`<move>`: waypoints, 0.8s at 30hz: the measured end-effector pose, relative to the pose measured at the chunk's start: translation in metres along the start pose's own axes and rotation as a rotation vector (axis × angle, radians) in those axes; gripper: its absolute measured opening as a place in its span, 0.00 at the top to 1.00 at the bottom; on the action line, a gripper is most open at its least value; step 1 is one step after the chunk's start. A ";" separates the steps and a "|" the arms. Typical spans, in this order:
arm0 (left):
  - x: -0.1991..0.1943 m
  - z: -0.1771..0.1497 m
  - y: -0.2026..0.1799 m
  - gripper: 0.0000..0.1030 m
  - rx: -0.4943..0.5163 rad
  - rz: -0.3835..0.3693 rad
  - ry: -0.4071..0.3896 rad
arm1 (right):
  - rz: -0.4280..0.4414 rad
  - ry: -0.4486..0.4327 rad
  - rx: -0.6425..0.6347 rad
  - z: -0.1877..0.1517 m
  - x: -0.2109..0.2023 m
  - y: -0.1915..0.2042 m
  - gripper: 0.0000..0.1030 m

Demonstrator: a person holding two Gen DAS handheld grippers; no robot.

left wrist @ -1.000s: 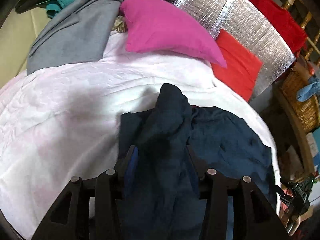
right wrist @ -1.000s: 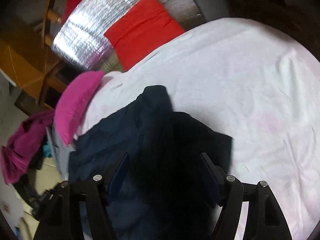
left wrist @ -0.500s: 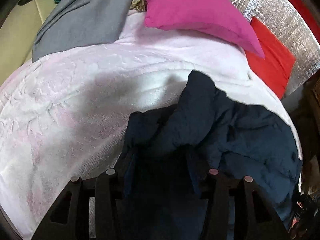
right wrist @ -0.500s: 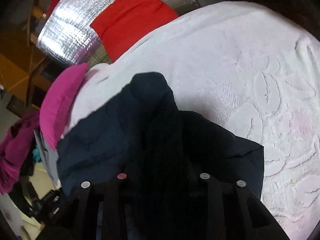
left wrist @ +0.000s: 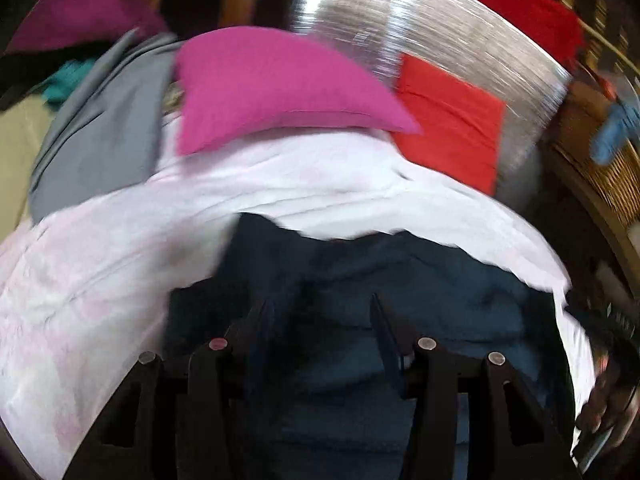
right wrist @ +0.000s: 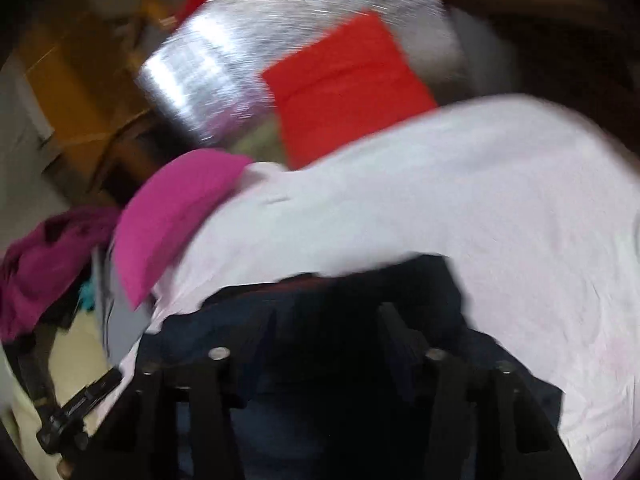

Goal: Fold large clothes
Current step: 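Press the folded jacket bundle flat with both grippers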

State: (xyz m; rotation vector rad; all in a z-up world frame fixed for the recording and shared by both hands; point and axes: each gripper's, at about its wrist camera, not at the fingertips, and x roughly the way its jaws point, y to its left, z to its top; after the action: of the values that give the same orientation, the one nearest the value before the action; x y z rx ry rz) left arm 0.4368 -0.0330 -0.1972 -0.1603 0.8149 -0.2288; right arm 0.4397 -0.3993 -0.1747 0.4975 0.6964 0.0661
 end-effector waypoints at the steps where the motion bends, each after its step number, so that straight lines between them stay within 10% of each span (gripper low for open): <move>1: 0.004 -0.002 -0.008 0.49 0.027 0.004 0.012 | 0.042 0.013 -0.025 -0.002 0.004 0.012 0.50; 7: 0.043 -0.018 -0.028 0.46 0.043 0.044 0.167 | 0.183 0.197 -0.006 -0.020 0.053 0.044 0.54; 10: 0.055 -0.022 -0.028 0.35 0.045 0.095 0.183 | 0.084 0.291 0.025 -0.035 0.090 0.041 0.56; 17: 0.063 -0.025 -0.030 0.30 0.076 0.129 0.185 | 0.159 0.235 0.196 -0.027 0.089 0.012 0.57; 24: 0.044 -0.013 -0.010 0.30 0.006 0.093 0.155 | 0.031 0.086 0.208 0.002 0.025 -0.030 0.57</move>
State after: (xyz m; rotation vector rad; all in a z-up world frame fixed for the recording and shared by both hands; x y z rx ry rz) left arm 0.4546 -0.0552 -0.2345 -0.0994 0.9735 -0.1575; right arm 0.4566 -0.4214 -0.2024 0.7077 0.7844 0.0445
